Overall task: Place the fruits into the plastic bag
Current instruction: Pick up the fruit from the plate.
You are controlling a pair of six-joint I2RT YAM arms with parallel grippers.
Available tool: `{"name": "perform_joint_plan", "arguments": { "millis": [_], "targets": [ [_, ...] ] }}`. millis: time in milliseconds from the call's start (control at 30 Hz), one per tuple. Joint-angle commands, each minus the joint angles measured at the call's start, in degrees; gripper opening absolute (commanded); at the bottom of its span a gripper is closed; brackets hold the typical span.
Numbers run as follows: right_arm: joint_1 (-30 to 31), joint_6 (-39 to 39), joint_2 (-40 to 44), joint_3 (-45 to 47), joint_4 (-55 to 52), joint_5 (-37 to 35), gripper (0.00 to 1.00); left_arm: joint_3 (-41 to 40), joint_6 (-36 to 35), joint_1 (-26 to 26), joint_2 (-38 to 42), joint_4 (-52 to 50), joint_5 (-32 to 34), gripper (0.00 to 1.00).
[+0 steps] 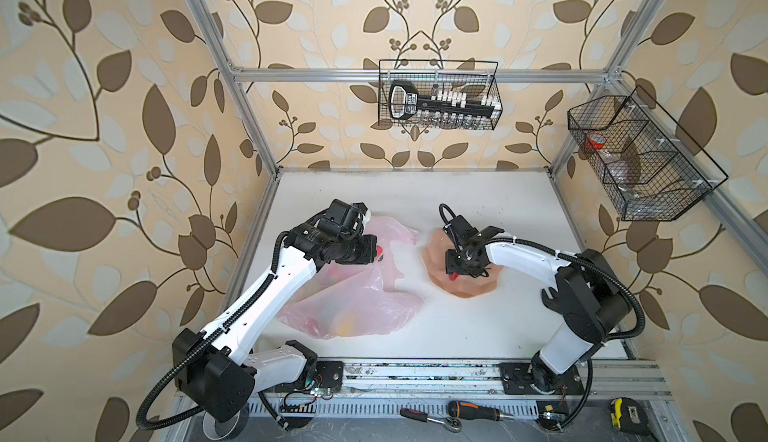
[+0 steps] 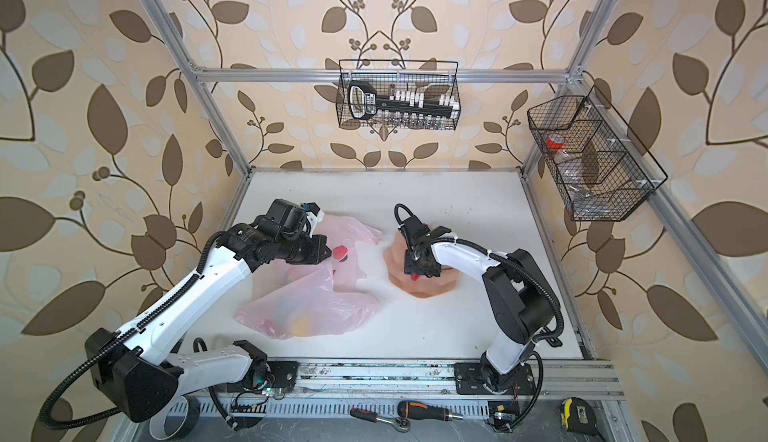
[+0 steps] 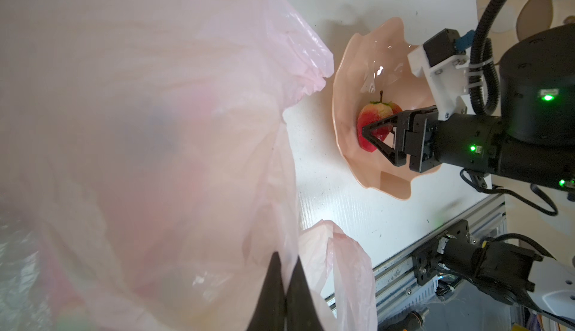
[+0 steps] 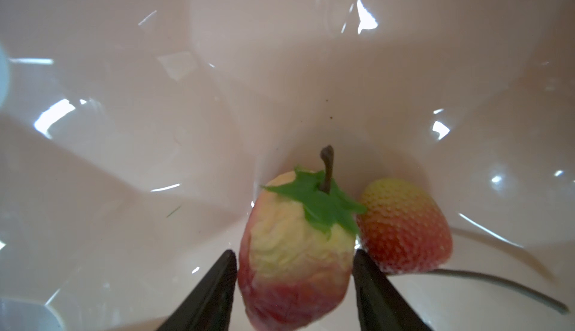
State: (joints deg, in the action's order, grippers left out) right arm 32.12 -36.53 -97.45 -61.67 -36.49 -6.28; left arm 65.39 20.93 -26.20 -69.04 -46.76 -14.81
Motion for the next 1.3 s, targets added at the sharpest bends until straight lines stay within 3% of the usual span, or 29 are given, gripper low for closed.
{"name": "perform_joint_plan", "arguments": {
  "millis": [0,767,1067,1267],
  "targets": [
    [-0.2,0.6,-1.4,-2.0,0.4,-1.4,0.58,2.2,-1.0,0.1,0.1,-0.2,-1.2,0.0],
    [0.1,0.8,5.7,-2.6,-0.6,-0.2,0.32,2.7,-1.2,0.1,0.2,-0.3,-1.5,0.0],
    [-2.7,-4.1,16.8,4.2,12.7,14.7,0.32,2.7,-1.4,0.1,0.1,-0.3,-1.8,0.0],
    [-4.3,-8.9,19.6,9.5,20.7,22.0,0.32,2.6,-1.6,0.1,0.2,-0.2,-1.9,0.0]
  ]
}}
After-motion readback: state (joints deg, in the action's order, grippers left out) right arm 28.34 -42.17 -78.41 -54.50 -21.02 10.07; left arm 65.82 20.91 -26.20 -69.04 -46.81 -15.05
